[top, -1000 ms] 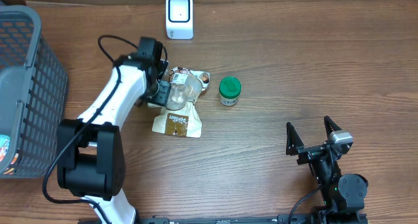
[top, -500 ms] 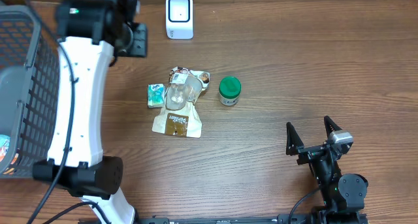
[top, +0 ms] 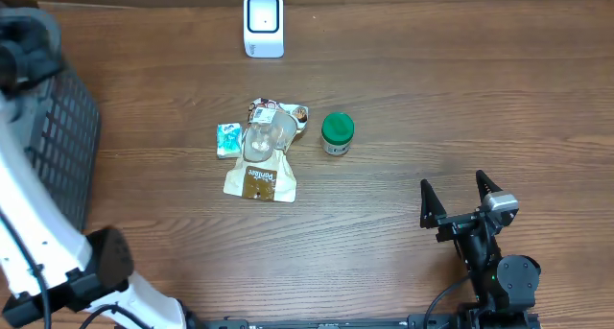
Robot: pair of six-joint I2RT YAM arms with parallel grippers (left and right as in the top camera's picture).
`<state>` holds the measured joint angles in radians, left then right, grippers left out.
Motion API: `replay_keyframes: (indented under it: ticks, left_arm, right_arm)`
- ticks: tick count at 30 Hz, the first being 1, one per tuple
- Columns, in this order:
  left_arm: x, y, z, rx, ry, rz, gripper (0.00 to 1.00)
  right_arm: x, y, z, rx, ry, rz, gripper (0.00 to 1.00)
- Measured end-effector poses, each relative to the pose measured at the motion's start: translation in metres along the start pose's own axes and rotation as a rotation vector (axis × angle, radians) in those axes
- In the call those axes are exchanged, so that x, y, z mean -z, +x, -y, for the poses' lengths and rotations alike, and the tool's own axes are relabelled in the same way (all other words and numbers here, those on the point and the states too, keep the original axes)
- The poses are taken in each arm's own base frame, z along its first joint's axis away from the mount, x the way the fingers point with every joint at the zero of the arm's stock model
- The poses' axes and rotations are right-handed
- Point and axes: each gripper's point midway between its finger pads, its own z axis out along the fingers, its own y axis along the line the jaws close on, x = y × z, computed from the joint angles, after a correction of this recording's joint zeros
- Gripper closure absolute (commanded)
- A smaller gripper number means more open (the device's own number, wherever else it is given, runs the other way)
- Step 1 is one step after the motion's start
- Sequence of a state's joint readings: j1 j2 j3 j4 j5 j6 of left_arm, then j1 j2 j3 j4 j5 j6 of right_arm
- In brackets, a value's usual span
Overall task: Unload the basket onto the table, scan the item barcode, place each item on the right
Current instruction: 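Move the left gripper back over the basket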
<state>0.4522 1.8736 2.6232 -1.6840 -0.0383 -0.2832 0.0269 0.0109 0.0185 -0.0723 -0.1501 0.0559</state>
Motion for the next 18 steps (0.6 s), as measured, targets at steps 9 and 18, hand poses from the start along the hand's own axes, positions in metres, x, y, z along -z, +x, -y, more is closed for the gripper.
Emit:
replay_keyframes:
  ticks: [9,18]
  left_arm:
    - [-0.026,0.007,-0.127,0.329,-0.203,-0.095,0.4]
    - [-0.083,0.037,-0.178,0.389,-0.281,-0.225,0.43]
  right_arm:
    - [0.0,0.0,0.0,0.0,0.0,0.0,0.0]
    - [0.0,0.0,0.0,0.0,0.0,0.0,0.0]
